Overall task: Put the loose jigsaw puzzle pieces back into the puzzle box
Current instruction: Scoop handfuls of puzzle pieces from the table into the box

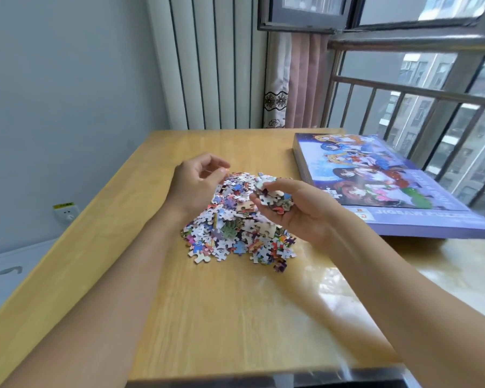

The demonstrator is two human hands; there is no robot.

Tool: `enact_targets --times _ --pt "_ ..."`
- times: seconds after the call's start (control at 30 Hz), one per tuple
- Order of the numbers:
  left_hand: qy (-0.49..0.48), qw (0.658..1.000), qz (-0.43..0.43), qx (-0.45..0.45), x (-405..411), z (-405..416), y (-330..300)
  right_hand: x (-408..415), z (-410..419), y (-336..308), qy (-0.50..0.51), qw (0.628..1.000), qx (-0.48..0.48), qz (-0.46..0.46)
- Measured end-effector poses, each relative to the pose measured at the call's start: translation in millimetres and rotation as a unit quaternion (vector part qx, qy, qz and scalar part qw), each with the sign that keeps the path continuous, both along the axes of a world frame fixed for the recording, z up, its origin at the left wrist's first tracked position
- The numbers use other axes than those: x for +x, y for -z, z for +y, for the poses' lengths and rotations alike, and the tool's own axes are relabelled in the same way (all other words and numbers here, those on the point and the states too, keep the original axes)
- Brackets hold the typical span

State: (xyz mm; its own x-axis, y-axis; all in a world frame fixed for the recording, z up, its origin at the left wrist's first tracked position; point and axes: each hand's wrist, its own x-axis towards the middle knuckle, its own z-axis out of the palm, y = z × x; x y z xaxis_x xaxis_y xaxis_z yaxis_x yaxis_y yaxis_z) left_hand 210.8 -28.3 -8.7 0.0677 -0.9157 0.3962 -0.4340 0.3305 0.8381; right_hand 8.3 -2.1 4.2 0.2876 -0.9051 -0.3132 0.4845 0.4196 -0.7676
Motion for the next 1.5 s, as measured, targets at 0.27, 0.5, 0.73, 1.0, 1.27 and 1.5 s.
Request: enact_targets --times 0.27,0.5,0.73,1.0,1.27,1.5 --pt "0.116 0.992 -0.042 -0.025 -64.3 12.9 4.5 -40.7 28.7 -13.4 0.000 1.000 -0.002 -0.021" --pt "0.222 0.945 -0.229 -0.073 -102.0 16.5 11.5 -79.5 61.9 -19.3 0.001 1.000 -0.017 -0.013" --pt "0.222 0.919 -0.309 -0.100 -168.1 7.4 27.4 -123.2 73.6 -23.3 0.073 0.997 0.001 -0.013" --pt "0.131 0.979 -0.138 -0.074 -185.9 -12.6 7.4 -142.8 85.6 -23.7 0.077 0.997 -0.017 0.027" --pt "0.109 0.989 -0.065 -0.074 -179.8 -28.6 -30.3 -154.1 52.9 -24.2 0.182 0.982 0.036 -0.028" --pt "0.137 0.986 -0.045 -0.081 -175.4 -20.3 -44.5 -154.4 27.2 -34.9 0.261 0.963 0.058 -0.030"
